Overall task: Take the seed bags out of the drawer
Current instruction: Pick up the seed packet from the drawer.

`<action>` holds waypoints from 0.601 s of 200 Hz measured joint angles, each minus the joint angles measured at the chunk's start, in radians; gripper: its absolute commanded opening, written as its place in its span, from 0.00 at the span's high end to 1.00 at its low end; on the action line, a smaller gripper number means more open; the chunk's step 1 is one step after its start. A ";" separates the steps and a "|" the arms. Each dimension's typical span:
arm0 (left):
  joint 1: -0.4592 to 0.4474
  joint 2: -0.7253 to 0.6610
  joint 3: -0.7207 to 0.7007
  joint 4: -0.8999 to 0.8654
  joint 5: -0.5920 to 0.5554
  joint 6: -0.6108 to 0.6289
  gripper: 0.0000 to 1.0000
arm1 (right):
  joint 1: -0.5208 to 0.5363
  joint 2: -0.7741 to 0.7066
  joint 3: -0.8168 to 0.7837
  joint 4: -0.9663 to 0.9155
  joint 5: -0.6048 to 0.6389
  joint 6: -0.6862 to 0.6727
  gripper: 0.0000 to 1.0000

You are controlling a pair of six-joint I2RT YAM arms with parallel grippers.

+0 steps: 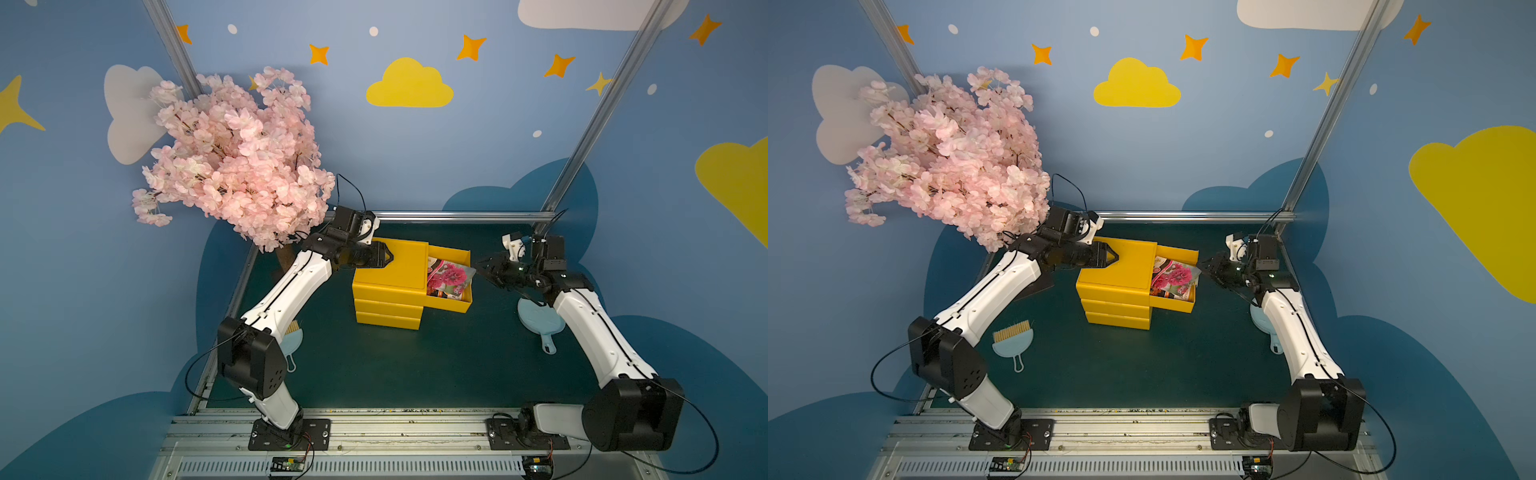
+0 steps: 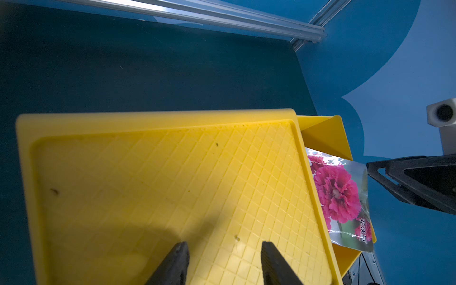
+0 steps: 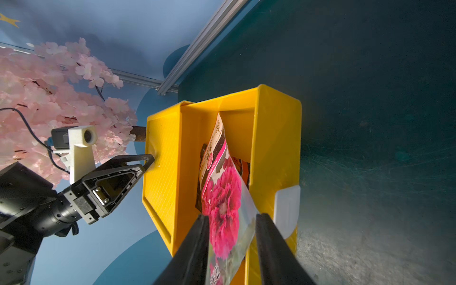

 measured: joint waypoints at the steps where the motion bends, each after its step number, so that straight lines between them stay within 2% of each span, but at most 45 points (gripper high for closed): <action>1: 0.000 0.000 0.000 0.000 0.000 0.000 0.47 | 0.000 0.000 0.000 0.000 0.000 0.000 0.65; 72: 0.000 0.000 -0.001 0.002 0.000 0.000 0.47 | 0.000 0.000 -0.010 0.003 -0.007 0.000 0.65; 120: 0.000 0.000 -0.004 0.008 0.003 -0.001 0.47 | 0.000 0.010 -0.012 0.004 -0.020 -0.004 0.77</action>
